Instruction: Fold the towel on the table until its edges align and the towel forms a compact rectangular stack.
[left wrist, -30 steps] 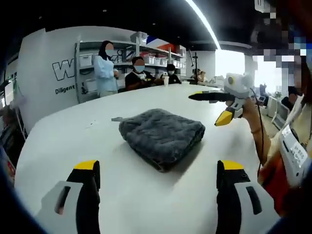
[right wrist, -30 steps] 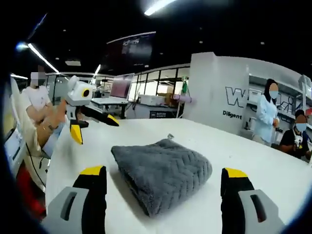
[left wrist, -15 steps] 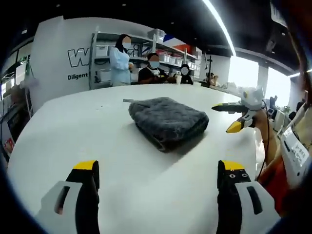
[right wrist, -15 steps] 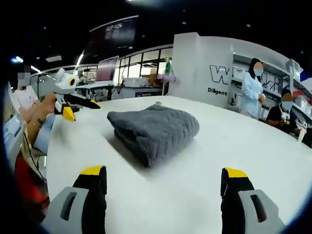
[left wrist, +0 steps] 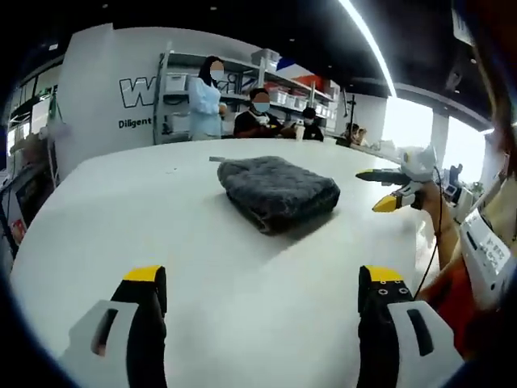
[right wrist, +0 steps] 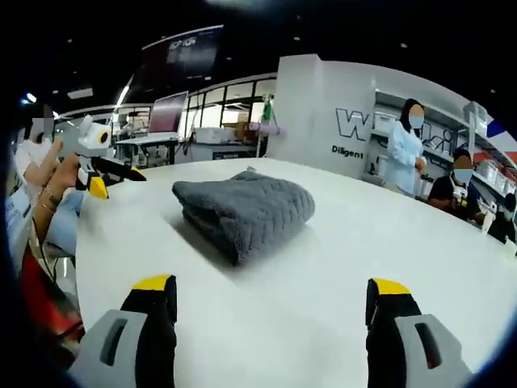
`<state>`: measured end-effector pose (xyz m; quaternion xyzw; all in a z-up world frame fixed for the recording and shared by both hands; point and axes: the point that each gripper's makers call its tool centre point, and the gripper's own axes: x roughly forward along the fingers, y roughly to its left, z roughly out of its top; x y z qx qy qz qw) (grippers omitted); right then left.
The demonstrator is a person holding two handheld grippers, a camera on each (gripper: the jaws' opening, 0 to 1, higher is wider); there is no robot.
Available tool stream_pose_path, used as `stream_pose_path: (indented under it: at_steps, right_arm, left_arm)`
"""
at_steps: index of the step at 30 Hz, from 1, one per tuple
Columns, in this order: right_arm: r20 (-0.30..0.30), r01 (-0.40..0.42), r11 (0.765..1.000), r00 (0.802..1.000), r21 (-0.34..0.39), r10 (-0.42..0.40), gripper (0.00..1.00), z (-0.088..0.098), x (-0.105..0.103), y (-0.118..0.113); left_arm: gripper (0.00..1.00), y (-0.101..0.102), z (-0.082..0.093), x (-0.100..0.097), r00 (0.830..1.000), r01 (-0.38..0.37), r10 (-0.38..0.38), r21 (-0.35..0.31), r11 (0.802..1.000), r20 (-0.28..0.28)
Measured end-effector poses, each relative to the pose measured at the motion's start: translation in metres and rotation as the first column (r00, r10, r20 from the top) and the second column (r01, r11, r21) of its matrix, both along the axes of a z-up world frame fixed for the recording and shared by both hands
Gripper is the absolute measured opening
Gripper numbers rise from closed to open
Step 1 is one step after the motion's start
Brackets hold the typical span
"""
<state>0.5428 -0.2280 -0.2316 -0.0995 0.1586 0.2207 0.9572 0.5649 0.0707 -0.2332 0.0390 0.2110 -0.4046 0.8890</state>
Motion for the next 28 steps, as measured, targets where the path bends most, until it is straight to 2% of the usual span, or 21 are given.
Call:
stream_pose_path:
  at_steps: [8, 14, 19, 25, 28]
  right_arm:
    - [0.011, 0.012, 1.000, 1.000, -0.002, -0.012, 0.99, 0.002, -0.006, -0.004]
    - [0.008, 0.035, 0.999, 0.999, 0.002, -0.035, 0.99, -0.001, -0.013, -0.010]
    - [0.054, 0.060, 0.997, 0.997, 0.047, -0.062, 0.99, 0.004, -0.012, -0.013]
    - [0.041, 0.033, 0.998, 0.999, 0.058, -0.035, 0.99, -0.003, -0.017, -0.006]
    - [0.040, 0.024, 0.996, 0.999, 0.089, -0.027, 0.99, -0.003, -0.021, -0.003]
  left_arm:
    - [0.95, -0.004, -0.004, -0.004, 1.000, 0.007, -0.007, -0.031, 0.999, -0.016]
    - [0.94, -0.011, 0.003, -0.005, 1.000, 0.011, -0.012, -0.088, 0.996, -0.008]
    - [0.94, -0.018, 0.008, -0.008, 1.000, 0.023, -0.024, -0.141, 0.990, 0.000]
    - [0.93, -0.024, 0.012, -0.013, 0.999, 0.040, -0.041, -0.178, 0.983, -0.001]
    - [0.93, -0.033, 0.028, -0.022, 0.997, 0.072, -0.074, -0.276, 0.958, 0.003]
